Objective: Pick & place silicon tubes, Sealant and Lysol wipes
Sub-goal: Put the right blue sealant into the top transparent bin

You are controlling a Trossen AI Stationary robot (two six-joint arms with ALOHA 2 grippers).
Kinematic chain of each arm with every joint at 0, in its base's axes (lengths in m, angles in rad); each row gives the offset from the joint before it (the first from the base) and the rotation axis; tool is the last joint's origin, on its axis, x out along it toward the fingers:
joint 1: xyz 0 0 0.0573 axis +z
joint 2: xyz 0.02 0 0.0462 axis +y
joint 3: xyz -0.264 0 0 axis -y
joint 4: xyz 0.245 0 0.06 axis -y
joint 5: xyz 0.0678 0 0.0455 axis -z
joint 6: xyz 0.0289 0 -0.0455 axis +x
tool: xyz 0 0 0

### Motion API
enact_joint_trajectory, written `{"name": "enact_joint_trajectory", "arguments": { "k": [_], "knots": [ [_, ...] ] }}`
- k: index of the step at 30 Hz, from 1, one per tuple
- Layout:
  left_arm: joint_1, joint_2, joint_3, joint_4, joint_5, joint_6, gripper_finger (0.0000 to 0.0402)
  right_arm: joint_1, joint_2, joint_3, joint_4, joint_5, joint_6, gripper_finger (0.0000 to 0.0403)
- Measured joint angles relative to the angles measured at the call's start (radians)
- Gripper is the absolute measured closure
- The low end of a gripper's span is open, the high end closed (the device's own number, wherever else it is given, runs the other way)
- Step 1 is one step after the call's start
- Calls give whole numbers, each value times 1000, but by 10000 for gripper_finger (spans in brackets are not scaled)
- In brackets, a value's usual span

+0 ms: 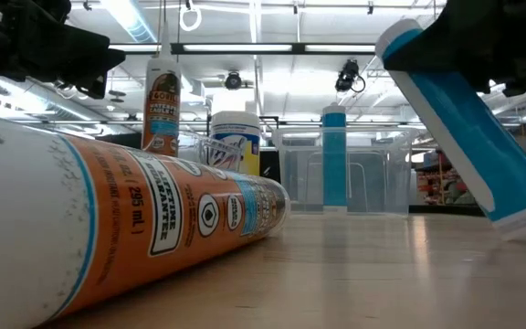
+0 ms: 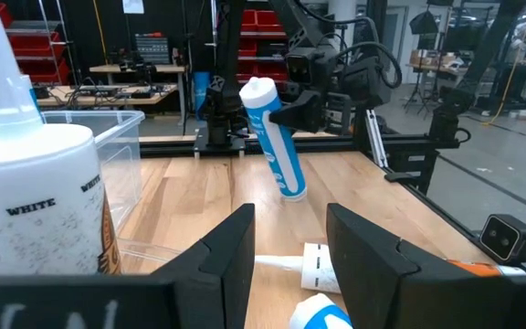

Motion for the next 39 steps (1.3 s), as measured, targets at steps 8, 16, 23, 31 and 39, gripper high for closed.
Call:
{"name": "enact_joint_trajectory", "arguments": {
  "k": [8, 16, 23, 31, 39],
  "knots": [
    [0, 0, 0, 0, 0, 0, 259, 2, 0, 0, 6, 0, -21, 193],
    [0, 0, 0, 0, 0, 0, 259, -22, 0, 0, 15, 0, -71, 193],
    [0, 0, 0, 0, 0, 0, 259, -53, 0, 0, 17, 4, -92, 189],
    [0, 0, 0, 0, 0, 0, 259, -89, -50, 26, 4, -217, -133, 193],
    [0, 0, 0, 0, 0, 0, 259, -248, -138, 118, -105, -820, -55, 193]
  ]
}}
